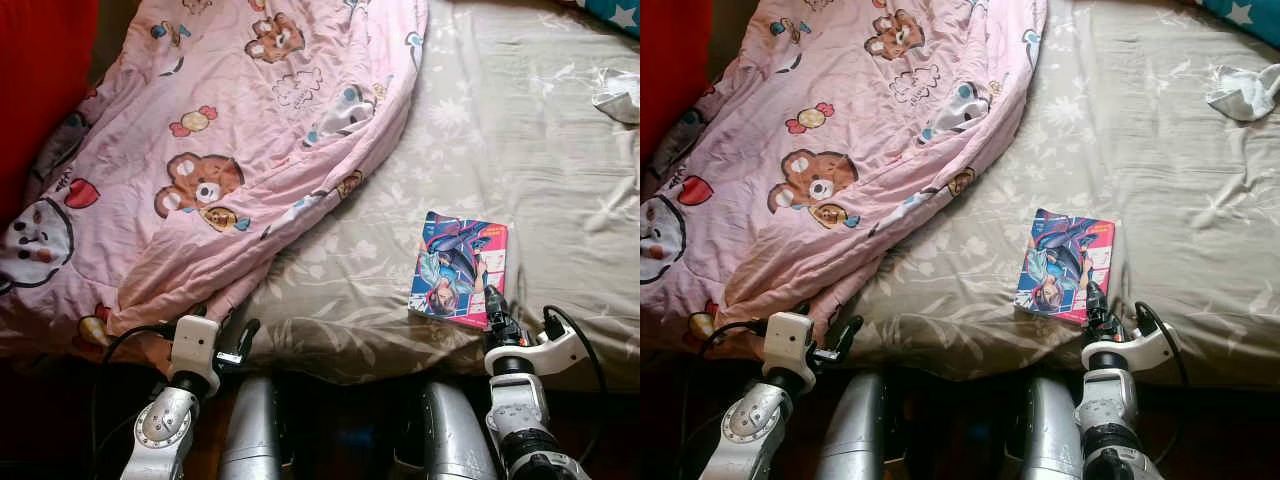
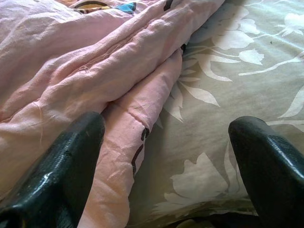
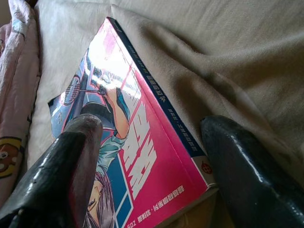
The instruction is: Clean up the room
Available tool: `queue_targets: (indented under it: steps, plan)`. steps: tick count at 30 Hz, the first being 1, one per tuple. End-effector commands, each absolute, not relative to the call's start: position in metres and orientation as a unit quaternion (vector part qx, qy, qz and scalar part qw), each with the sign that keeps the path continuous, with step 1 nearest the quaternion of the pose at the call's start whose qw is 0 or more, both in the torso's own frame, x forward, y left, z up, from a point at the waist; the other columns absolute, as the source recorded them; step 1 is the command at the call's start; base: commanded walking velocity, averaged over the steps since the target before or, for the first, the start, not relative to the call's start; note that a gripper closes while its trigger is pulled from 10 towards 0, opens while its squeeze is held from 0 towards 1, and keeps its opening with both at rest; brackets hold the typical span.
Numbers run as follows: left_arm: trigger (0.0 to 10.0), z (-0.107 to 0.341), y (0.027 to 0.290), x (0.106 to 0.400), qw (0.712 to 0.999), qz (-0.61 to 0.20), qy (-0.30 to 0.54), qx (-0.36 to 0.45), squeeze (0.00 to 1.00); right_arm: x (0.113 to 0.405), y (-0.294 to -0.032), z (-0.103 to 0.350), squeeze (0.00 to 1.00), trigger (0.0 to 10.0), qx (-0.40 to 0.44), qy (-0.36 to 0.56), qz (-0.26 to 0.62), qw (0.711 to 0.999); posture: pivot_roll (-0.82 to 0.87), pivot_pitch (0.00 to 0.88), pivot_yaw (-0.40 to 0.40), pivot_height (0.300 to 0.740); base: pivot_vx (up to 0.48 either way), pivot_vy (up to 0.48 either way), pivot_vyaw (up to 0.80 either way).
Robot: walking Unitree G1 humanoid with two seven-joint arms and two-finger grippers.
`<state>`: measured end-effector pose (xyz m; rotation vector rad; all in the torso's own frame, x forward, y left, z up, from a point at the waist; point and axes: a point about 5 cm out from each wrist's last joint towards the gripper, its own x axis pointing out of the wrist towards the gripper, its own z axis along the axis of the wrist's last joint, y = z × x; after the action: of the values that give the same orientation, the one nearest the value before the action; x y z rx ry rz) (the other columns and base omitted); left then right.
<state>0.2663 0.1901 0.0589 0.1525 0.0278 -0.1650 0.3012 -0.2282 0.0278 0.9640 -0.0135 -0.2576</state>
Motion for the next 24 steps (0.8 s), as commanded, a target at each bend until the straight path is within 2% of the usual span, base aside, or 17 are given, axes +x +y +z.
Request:
queue_targets:
  steps: [1,15,24]
  plan:
    - [10.0,0.052,0.195,0.259,0.993,-0.082,0.035,0.082,0.00,0.291,-0.221,0.013,0.00,10.0,0.466,0.029,-0.128,0.875,0.22,0.322,0.082,0.585,0.000,0.000,0.00]
    - [10.0,0.052,0.194,0.256,0.992,-0.084,0.036,0.083,0.00,0.282,-0.214,-0.001,0.00,10.0,0.479,0.069,-0.126,0.866,0.23,0.320,0.084,0.585,0.000,0.000,0.00]
    - [10.0,0.051,0.193,0.254,0.992,-0.087,0.038,0.085,0.00,0.283,-0.201,-0.002,0.00,10.0,0.503,0.074,-0.089,0.857,0.24,0.320,0.087,0.585,0.000,0.000,0.00]
